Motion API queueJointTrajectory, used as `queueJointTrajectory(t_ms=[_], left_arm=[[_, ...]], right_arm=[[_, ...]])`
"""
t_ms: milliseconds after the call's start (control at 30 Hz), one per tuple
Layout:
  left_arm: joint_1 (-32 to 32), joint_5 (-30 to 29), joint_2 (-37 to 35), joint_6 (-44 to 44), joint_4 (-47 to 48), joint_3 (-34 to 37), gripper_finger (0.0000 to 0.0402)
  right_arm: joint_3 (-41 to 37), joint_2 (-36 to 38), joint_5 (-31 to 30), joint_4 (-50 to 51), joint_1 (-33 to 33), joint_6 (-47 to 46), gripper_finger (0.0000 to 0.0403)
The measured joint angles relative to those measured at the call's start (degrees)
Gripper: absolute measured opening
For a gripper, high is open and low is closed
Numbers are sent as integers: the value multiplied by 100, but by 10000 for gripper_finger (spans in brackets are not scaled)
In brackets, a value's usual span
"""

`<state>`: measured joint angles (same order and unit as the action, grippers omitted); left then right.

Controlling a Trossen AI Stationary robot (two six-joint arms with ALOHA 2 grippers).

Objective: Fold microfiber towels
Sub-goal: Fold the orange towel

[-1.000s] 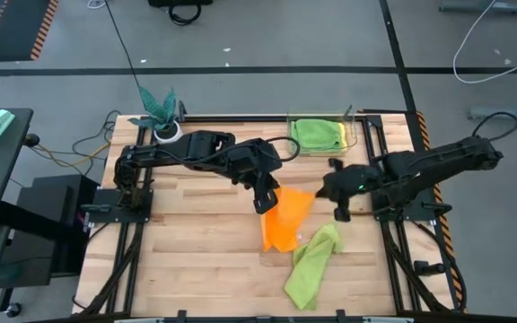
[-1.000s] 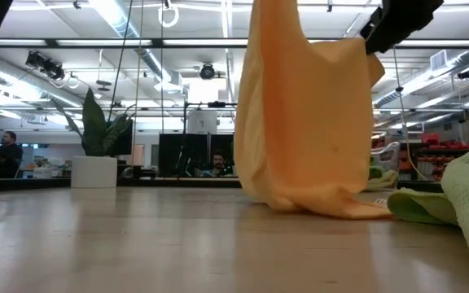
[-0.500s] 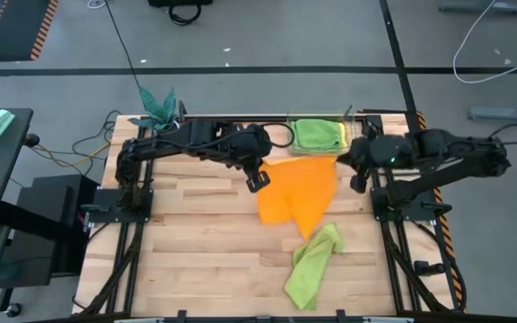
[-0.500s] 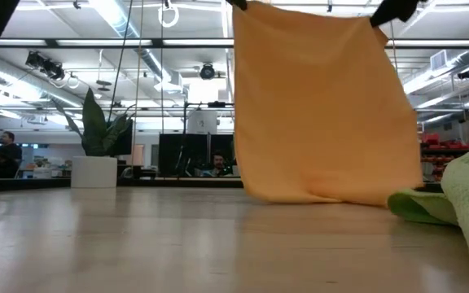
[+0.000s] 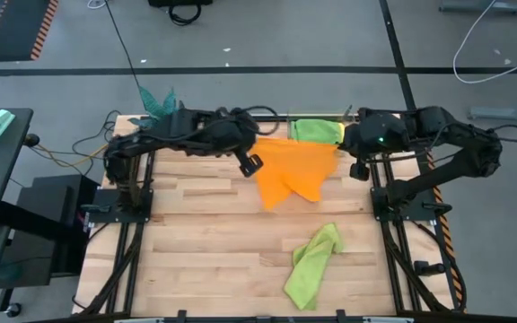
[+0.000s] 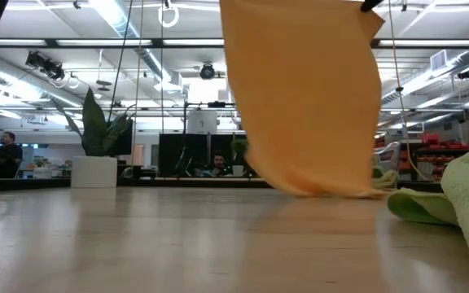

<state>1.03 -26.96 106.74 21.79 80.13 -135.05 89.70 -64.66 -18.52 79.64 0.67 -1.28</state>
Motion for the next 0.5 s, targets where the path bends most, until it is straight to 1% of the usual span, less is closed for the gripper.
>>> queueJointTrajectory(t_ms=[200, 233, 300, 367, 500], left_arm=[[-35, 26, -341, 333, 99, 7, 5], [-48, 77, -365, 394, 119, 5, 5], [-51, 380, -379, 484, 176, 3, 5], [-49, 517, -361, 484, 447, 5, 5], [-102, 363, -244, 654, 1058, 32, 5]], right_arm=[[823, -574, 104, 773, 0, 107, 0], [951, -683, 138, 842, 0, 133, 0], [1212, -929, 173, 1056, 0, 152, 0], [1438, -1170, 183, 1068, 1, 219, 0], [1749, -1566, 279, 1047, 2, 409, 0]])
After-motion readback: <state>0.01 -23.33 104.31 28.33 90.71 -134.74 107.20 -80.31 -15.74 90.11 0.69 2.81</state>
